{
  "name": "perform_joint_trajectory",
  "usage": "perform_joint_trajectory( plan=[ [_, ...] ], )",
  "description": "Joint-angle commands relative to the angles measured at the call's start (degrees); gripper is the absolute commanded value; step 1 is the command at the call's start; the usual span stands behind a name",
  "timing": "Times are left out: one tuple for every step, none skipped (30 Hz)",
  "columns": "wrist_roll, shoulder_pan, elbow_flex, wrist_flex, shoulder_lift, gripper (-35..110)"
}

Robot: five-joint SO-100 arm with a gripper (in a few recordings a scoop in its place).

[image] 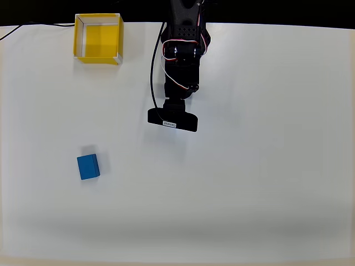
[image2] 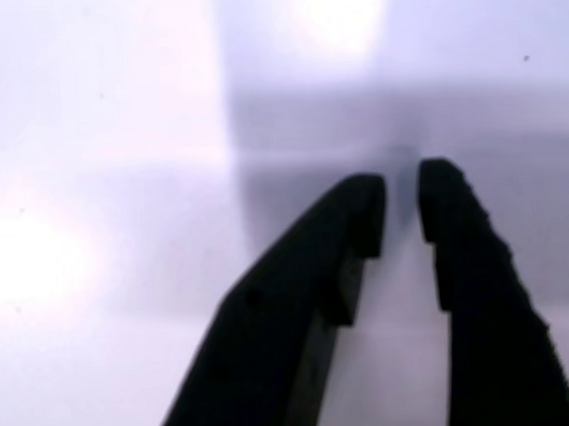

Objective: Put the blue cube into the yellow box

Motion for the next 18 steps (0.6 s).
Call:
perform_joint_trajectory(
  plan=[
    [-0.7, 3.3, 1.5, 0.9, 1.1, 0],
    [-0.6, 3.4, 1.5, 0.9, 1.1, 0],
    [-0.6, 3.5, 1.5, 0.9, 1.1, 0],
    [-0.6, 3.5, 1.5, 0.9, 1.1, 0],
    [-0.6, 3.5, 1.5, 0.9, 1.1, 0],
    [-0.6, 3.5, 1.5, 0.9, 1.1, 0],
    [-0.6, 3.5, 1.5, 0.9, 1.1, 0],
    [-0.6, 3.5, 1.5, 0.9, 1.1, 0],
    [-0.6, 3.5, 1.5, 0.9, 1.1, 0],
    [-0.6, 3.5, 1.5, 0.9, 1.1, 0],
    [-0.6, 3.5, 1.5, 0.9, 1.1, 0],
    [-0.6, 3.5, 1.5, 0.9, 1.1, 0],
    [-0.6, 3.5, 1.5, 0.9, 1.1, 0],
    [-0.6, 3.5, 1.5, 0.9, 1.1, 0],
    [-0.6, 3.5, 1.5, 0.9, 1.1, 1],
    [-0.8, 3.5, 1.5, 0.9, 1.1, 1],
    [-2.1, 3.8, 1.5, 1.1, 1.1, 2],
    [-3.7, 4.4, 1.5, 1.0, 1.1, 3]
  ],
)
